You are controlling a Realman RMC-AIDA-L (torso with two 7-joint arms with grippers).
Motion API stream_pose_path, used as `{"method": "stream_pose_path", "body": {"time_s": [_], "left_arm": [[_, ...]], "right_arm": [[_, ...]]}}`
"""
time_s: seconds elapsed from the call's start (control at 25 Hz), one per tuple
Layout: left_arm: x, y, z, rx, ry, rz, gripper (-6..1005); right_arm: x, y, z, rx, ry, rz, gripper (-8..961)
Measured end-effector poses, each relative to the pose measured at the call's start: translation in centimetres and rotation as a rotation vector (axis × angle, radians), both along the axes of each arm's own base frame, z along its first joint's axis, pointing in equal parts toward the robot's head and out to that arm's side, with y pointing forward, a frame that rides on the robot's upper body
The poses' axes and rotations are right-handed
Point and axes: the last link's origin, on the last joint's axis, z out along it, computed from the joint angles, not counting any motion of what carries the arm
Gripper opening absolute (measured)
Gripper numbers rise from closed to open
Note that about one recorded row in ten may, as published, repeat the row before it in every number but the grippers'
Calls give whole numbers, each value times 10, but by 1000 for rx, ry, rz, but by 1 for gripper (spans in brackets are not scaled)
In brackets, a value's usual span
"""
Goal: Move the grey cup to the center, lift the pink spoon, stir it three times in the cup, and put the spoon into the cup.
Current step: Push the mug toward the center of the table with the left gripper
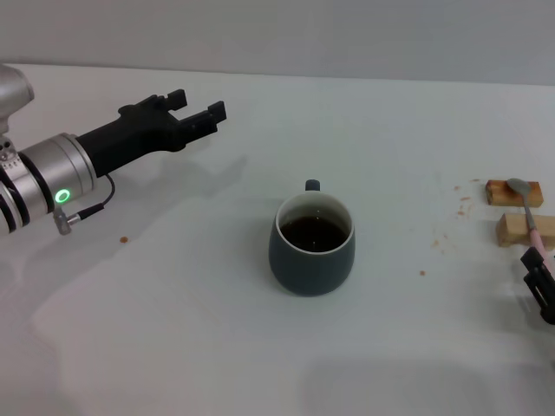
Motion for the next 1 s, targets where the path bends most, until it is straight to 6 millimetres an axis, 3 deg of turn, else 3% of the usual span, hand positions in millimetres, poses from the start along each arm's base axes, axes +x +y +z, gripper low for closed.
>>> {"method": "stream_pose_path", "body": {"time_s": [1.0], "left_arm": [[-1, -2, -3, -1, -8, 8, 830]], "right_arm": [[0, 8, -4, -32, -15, -4, 463]]}}
